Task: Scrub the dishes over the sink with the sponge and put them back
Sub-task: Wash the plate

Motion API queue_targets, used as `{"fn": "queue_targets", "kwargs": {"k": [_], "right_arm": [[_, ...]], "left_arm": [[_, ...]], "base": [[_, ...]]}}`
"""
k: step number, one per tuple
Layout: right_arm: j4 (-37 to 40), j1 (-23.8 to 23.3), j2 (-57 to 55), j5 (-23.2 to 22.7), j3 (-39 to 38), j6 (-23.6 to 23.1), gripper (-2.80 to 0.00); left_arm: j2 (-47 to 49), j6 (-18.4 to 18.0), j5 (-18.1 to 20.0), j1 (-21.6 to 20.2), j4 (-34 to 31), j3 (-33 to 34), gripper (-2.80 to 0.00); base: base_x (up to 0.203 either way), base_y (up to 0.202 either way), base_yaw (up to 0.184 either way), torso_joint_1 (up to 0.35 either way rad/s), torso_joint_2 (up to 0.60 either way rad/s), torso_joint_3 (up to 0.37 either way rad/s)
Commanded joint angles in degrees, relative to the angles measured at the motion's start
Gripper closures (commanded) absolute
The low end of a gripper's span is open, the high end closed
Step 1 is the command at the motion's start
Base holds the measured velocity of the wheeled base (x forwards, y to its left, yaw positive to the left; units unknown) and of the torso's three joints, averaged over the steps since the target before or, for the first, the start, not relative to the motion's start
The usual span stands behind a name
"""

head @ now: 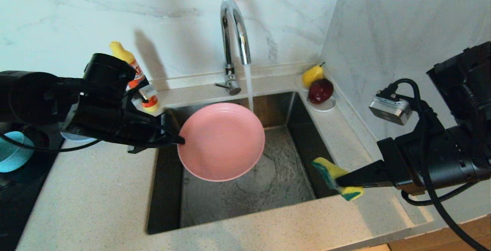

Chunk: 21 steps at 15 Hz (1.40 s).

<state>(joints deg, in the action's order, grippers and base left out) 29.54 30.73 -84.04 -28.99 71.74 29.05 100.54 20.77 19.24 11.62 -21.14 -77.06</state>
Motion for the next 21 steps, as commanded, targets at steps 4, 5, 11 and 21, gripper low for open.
{"fn": "queue_targets", "kwargs": {"k": [4, 5, 11, 21], "right_arm": [[0.2, 0.0, 1.4, -0.2, -0.3, 0.1, 0.00], [0.2, 0.0, 1.5, -0.2, -0.3, 0.1, 0.00], [0.2, 0.0, 2.4, -0.2, -0.3, 0.0, 0.00], [0.2, -0.7, 5.4, -0.2, -0.2, 0.0, 0.00]], "left_arm": [[6.5, 1.1, -3.6, 4.1, 0.0, -4.3, 0.00], [7.4, 1.3, -3.7, 4.4, 0.0, -5.4, 0.00], [12.5, 4.9, -3.8, 5.9, 6.4, -9.1, 0.00], [17.2, 8.8, -3.7, 9.1, 8.6, -12.9, 0.00]], "base": [[0.000, 0.000, 0.000, 0.000, 0.00, 0.000], [0.000, 0.000, 0.000, 0.000, 0.00, 0.000], [0.000, 0.000, 0.000, 0.000, 0.00, 0.000], [0.000, 0.000, 0.000, 0.000, 0.00, 0.000]]}}
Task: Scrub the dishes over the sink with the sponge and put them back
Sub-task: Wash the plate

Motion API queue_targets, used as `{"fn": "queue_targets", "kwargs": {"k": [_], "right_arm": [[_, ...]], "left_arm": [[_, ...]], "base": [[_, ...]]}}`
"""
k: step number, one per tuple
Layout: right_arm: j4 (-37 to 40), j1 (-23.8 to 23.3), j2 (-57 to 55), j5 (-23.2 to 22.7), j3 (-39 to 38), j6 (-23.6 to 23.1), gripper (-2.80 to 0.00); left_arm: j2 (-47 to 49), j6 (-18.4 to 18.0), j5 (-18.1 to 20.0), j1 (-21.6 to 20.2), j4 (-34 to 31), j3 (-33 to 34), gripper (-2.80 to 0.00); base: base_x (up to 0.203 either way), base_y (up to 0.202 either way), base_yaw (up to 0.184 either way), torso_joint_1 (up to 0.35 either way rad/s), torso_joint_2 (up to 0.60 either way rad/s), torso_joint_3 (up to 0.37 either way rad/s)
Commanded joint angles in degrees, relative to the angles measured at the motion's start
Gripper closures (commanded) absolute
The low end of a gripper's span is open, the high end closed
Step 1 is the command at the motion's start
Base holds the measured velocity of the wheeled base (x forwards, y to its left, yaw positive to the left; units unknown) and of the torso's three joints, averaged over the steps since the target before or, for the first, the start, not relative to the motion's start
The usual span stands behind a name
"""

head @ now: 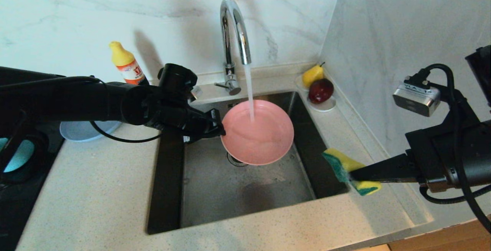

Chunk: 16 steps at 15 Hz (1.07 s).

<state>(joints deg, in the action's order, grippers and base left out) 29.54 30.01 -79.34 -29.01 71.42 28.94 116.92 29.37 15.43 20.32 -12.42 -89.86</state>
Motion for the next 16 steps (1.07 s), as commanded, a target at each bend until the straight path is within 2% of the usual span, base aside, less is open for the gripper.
{"fn": "queue_targets", "kwargs": {"k": [1, 5, 7, 9, 11, 13, 16], "right_arm": [[0.2, 0.0, 0.8, -0.2, 0.1, 0.2, 0.00], [0.2, 0.0, 0.8, -0.2, 0.2, 0.2, 0.00], [0.2, 0.0, 0.3, -0.2, -0.1, 0.1, 0.00], [0.2, 0.0, -0.4, -0.2, -0.2, 0.2, 0.00], [0.2, 0.0, -1.1, -0.2, -0.2, 0.2, 0.00], [0.2, 0.0, -1.4, -0.2, -0.2, 0.2, 0.00], [0.2, 0.0, -1.3, -0.1, -1.0, 0.2, 0.00]], "left_arm": [[0.9, 0.4, 0.0, 0.4, -0.2, -0.1, 0.00], [-1.1, 0.7, -1.1, 0.3, -1.1, 0.8, 0.00], [-4.2, 0.2, -3.1, -0.1, -1.2, 2.6, 0.00], [-7.8, -3.1, -8.4, -0.7, -1.2, 5.0, 0.00], [-11.2, -7.7, -16.3, -0.9, -0.7, 7.7, 0.00], [-14.7, -10.3, -21.8, -1.0, -0.4, 9.8, 0.00], [-20.0, -13.5, -25.5, -2.9, 0.8, 13.0, 0.00]], "base": [[0.000, 0.000, 0.000, 0.000, 0.00, 0.000], [0.000, 0.000, 0.000, 0.000, 0.00, 0.000], [0.000, 0.000, 0.000, 0.000, 0.00, 0.000], [0.000, 0.000, 0.000, 0.000, 0.00, 0.000], [0.000, 0.000, 0.000, 0.000, 0.00, 0.000], [0.000, 0.000, 0.000, 0.000, 0.00, 0.000], [0.000, 0.000, 0.000, 0.000, 0.00, 0.000]]}}
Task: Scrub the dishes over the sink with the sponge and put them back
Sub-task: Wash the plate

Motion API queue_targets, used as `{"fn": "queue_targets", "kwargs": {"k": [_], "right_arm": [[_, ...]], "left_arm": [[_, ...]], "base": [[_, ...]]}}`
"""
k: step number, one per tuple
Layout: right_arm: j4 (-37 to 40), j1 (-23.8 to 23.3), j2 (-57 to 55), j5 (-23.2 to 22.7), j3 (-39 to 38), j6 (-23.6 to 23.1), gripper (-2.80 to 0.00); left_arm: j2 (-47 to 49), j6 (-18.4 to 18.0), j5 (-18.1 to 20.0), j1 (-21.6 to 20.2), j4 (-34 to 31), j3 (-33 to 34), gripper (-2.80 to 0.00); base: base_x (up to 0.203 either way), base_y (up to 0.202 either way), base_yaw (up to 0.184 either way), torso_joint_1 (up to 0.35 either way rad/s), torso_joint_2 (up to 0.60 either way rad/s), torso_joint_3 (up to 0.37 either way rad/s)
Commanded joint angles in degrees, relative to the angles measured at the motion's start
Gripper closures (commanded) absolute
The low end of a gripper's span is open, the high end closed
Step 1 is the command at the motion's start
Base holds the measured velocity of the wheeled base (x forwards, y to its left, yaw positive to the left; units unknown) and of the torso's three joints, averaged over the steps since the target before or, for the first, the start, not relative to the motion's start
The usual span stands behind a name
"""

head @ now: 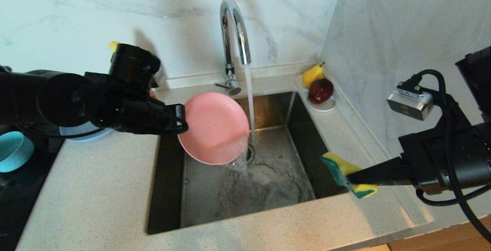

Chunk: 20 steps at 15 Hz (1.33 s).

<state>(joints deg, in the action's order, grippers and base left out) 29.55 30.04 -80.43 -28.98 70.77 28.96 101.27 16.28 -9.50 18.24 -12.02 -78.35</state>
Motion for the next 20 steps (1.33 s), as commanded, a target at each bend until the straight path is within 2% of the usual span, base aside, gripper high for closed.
{"fn": "queue_targets", "kwargs": {"k": [1, 3, 8, 10, 13, 16, 18, 20], "right_arm": [[0.2, 0.0, -0.2, -0.2, -0.5, 0.1, 0.00], [0.2, 0.0, -0.2, -0.2, -0.6, 0.2, 0.00], [0.2, 0.0, -1.0, -0.2, -2.2, 0.1, 0.00], [0.2, 0.0, -1.1, -0.3, -2.1, 0.1, 0.00], [0.2, 0.0, -1.5, -0.2, -2.2, 0.1, 0.00], [0.2, 0.0, -1.6, -0.3, -2.2, 0.1, 0.00], [0.2, 0.0, -1.5, -0.3, -2.2, 0.1, 0.00], [0.2, 0.0, -1.2, -0.3, -2.2, 0.1, 0.00]], "left_arm": [[-6.4, -1.7, -0.9, -1.8, 2.8, 3.2, 0.00], [-10.0, -5.9, -1.1, -3.3, 8.8, 7.0, 0.00], [-17.5, -16.8, -1.1, -4.8, 30.2, 19.8, 0.00], [-18.2, -19.5, -1.1, -4.8, 38.6, 24.2, 0.00], [-18.4, -21.9, -1.1, -4.8, 47.7, 28.8, 0.00], [-18.2, -22.5, -1.0, -4.7, 50.6, 30.4, 0.00], [-18.0, -21.2, -0.7, -4.8, 49.5, 30.6, 0.00], [-17.6, -16.9, -0.3, -4.7, 46.9, 31.4, 0.00]], "base": [[0.000, 0.000, 0.000, 0.000, 0.00, 0.000], [0.000, 0.000, 0.000, 0.000, 0.00, 0.000], [0.000, 0.000, 0.000, 0.000, 0.00, 0.000], [0.000, 0.000, 0.000, 0.000, 0.00, 0.000], [0.000, 0.000, 0.000, 0.000, 0.00, 0.000], [0.000, 0.000, 0.000, 0.000, 0.00, 0.000], [0.000, 0.000, 0.000, 0.000, 0.00, 0.000], [0.000, 0.000, 0.000, 0.000, 0.00, 0.000]]}}
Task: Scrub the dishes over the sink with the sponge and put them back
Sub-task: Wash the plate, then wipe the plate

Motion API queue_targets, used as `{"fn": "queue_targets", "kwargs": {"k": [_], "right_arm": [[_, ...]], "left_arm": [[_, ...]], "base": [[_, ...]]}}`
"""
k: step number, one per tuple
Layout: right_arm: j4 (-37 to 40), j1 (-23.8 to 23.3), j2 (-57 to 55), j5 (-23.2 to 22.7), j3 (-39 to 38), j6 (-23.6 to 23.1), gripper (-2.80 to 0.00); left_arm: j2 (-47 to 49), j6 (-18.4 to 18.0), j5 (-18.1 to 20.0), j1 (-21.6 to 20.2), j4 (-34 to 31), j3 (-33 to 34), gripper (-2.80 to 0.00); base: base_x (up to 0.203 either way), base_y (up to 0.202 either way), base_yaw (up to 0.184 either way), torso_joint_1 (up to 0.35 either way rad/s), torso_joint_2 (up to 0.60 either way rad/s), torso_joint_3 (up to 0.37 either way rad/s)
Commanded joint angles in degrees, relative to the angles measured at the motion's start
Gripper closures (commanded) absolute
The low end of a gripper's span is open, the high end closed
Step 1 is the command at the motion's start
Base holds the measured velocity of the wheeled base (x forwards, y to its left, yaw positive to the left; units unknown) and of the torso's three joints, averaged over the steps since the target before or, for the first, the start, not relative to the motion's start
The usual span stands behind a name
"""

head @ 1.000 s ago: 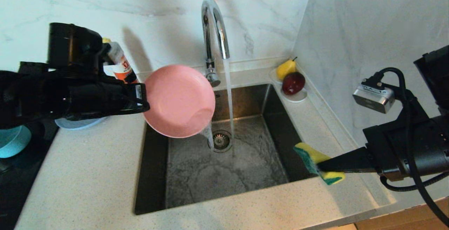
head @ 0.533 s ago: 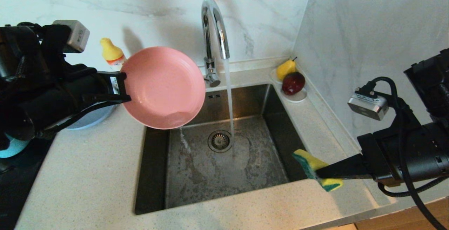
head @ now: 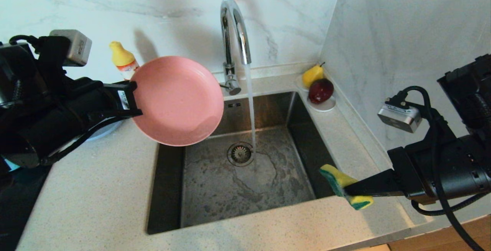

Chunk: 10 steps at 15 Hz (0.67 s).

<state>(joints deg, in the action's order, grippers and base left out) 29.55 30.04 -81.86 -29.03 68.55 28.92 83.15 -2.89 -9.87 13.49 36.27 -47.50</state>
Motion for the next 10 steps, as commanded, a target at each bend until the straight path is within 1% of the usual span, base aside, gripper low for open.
{"fn": "queue_targets", "kwargs": {"k": [1, 2, 3, 5, 7, 8, 9, 10], "right_arm": [[0.2, 0.0, 0.3, -0.2, 0.0, 0.2, 0.00], [0.2, 0.0, 0.5, -0.2, 0.0, 0.2, 0.00], [0.2, 0.0, 0.7, -0.2, 0.1, 0.2, 0.00], [0.2, 0.4, 1.1, -0.3, 0.8, 0.2, 0.00], [0.2, 1.1, 1.8, -0.6, 1.9, 0.3, 0.00], [0.2, 1.8, 1.7, -0.8, 2.5, 0.3, 0.00], [0.2, 2.3, 1.6, -0.8, 3.4, 0.4, 0.00], [0.2, 3.0, 1.4, -0.8, 4.6, 0.6, 0.00]], "left_arm": [[0.5, 4.2, 0.4, 0.0, -3.7, 0.5, 0.00], [0.4, 6.9, 1.4, 0.0, -7.6, 0.4, 0.00], [0.0, 10.3, 4.0, 0.0, -11.7, 0.0, 0.00], [-1.0, 15.1, 9.5, 0.0, -18.6, -1.3, 0.00], [-2.2, 19.4, 13.4, 0.0, -24.3, -2.3, 0.00], [-2.5, 20.0, 15.2, 0.0, -26.2, -2.3, 0.00], [-2.7, 20.0, 16.1, 0.1, -28.2, -2.1, 0.00], [-3.0, 19.5, 16.7, 0.1, -28.9, -1.6, 0.00]], "base": [[0.000, 0.000, 0.000, 0.000, 0.00, 0.000], [0.000, 0.000, 0.000, 0.000, 0.00, 0.000], [0.000, 0.000, 0.000, 0.000, 0.00, 0.000], [0.000, 0.000, 0.000, 0.000, 0.00, 0.000], [0.000, 0.000, 0.000, 0.000, 0.00, 0.000], [0.000, 0.000, 0.000, 0.000, 0.00, 0.000], [0.000, 0.000, 0.000, 0.000, 0.00, 0.000], [0.000, 0.000, 0.000, 0.000, 0.00, 0.000]]}}
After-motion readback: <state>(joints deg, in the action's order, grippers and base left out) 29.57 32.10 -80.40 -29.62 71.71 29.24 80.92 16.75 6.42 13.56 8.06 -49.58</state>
